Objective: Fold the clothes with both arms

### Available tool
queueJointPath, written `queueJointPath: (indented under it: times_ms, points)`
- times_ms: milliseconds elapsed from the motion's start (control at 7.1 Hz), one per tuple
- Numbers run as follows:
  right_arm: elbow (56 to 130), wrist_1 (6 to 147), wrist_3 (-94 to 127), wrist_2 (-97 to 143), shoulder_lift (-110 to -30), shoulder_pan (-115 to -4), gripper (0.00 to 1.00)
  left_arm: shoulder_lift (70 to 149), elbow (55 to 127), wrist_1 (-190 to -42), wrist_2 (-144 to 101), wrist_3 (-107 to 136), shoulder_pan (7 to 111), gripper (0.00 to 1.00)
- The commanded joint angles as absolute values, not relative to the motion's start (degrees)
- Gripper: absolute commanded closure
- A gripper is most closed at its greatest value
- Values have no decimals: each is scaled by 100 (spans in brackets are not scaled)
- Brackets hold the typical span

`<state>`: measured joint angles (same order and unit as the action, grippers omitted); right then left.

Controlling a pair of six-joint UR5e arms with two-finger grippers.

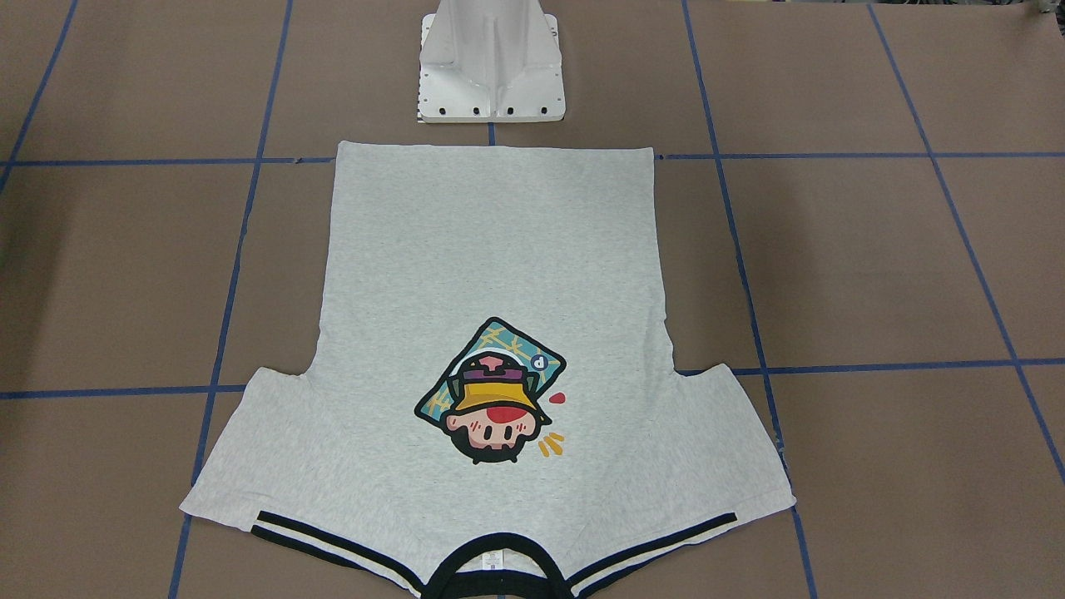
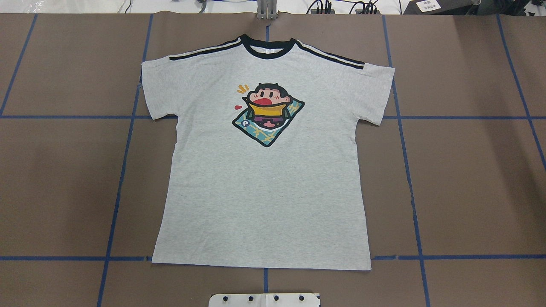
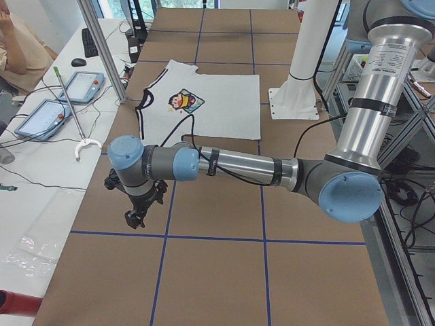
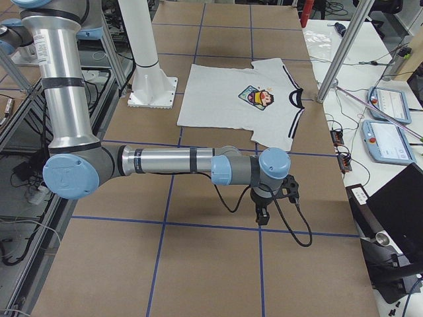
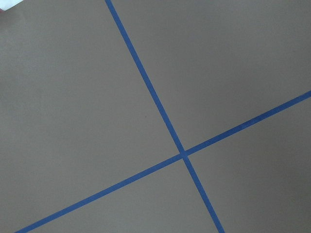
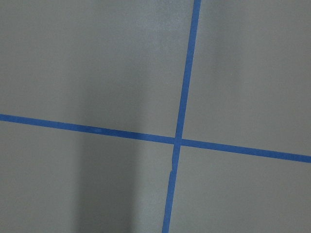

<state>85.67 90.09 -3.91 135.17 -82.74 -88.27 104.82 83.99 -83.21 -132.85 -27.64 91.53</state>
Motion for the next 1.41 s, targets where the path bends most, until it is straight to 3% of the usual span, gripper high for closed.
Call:
queueJointPath:
  times_ms: [0, 564, 986, 1268]
  points:
    - [8543, 9009, -404, 13570, -8271, -8816, 0, 10268, 8864, -8288, -13280, -2760, 8905, 0]
    - [8148, 7477, -248, 13650, -8350, -8187, 0, 10099, 9132, -8681, -13541, -2769, 8361, 0]
    - [7535, 6244, 2765, 13353, -7309, -6983, 0, 10055, 8886, -9719, -13641, -2698, 8112, 0]
    - [7200, 5312, 5077, 11707, -6543, -5946, 0, 10072, 8885, -9729, -13649, -2698, 8104, 0]
